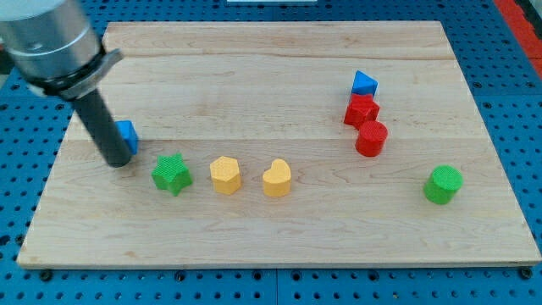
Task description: Slide the cube to the top left of the triangle
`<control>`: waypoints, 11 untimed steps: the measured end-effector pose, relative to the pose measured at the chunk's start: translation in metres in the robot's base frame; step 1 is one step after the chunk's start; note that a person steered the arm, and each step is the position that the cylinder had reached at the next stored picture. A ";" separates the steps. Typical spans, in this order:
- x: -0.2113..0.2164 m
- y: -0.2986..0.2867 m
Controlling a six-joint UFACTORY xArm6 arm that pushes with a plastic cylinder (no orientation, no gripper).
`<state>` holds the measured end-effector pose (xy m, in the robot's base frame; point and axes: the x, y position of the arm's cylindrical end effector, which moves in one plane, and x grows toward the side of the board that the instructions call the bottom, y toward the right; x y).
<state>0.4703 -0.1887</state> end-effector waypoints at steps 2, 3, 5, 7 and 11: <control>-0.035 -0.064; -0.041 -0.074; -0.085 0.067; -0.068 -0.031; -0.143 0.173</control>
